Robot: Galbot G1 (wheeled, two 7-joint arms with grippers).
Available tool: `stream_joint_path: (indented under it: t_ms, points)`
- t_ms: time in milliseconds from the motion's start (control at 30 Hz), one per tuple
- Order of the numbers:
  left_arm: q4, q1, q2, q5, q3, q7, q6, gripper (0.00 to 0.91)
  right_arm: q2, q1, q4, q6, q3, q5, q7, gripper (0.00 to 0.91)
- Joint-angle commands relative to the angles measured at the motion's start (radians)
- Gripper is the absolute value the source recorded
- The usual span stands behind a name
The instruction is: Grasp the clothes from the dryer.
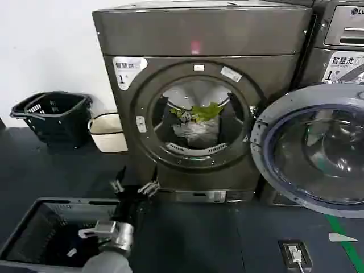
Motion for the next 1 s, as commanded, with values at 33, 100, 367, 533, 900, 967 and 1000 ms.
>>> stream_joint_path:
  t_ms: [33, 100, 367, 533, 900, 967, 1000]
  points:
    - [-0.001, 0.001, -0.002, -0.002, 0.001, 0.009, -0.002, 0.907, -0.001, -0.001, 0.002, 0.019, 0.002, 0.019, 0.006, 0.907]
    - [-0.001, -0.001, -0.004, 0.002, 0.002, 0.01, -0.004, 0.907, 0.0, -0.001, -0.001, 0.023, 0.004, 0.02, 0.007, 0.907]
    - [0.002, -0.005, -0.009, 0.006, -0.001, 0.01, -0.004, 0.907, -0.006, 0.001, -0.006, 0.022, 0.01, 0.021, 0.003, 0.907]
    - [0.006, -0.008, -0.016, 0.007, 0.003, 0.01, -0.003, 0.907, -0.008, 0.0, -0.013, 0.021, 0.015, 0.021, -0.001, 0.907]
    - [0.006, -0.007, -0.021, 0.01, 0.008, 0.014, -0.004, 0.907, -0.01, 0.006, -0.015, 0.02, 0.013, 0.02, -0.004, 0.907]
    - [0.006, -0.006, -0.021, 0.01, 0.008, 0.015, -0.003, 0.907, -0.01, 0.005, -0.015, 0.02, 0.012, 0.02, -0.004, 0.907]
    - [0.005, -0.005, -0.021, 0.011, 0.008, 0.015, -0.004, 0.907, -0.011, 0.004, -0.014, 0.021, 0.012, 0.02, -0.004, 0.907]
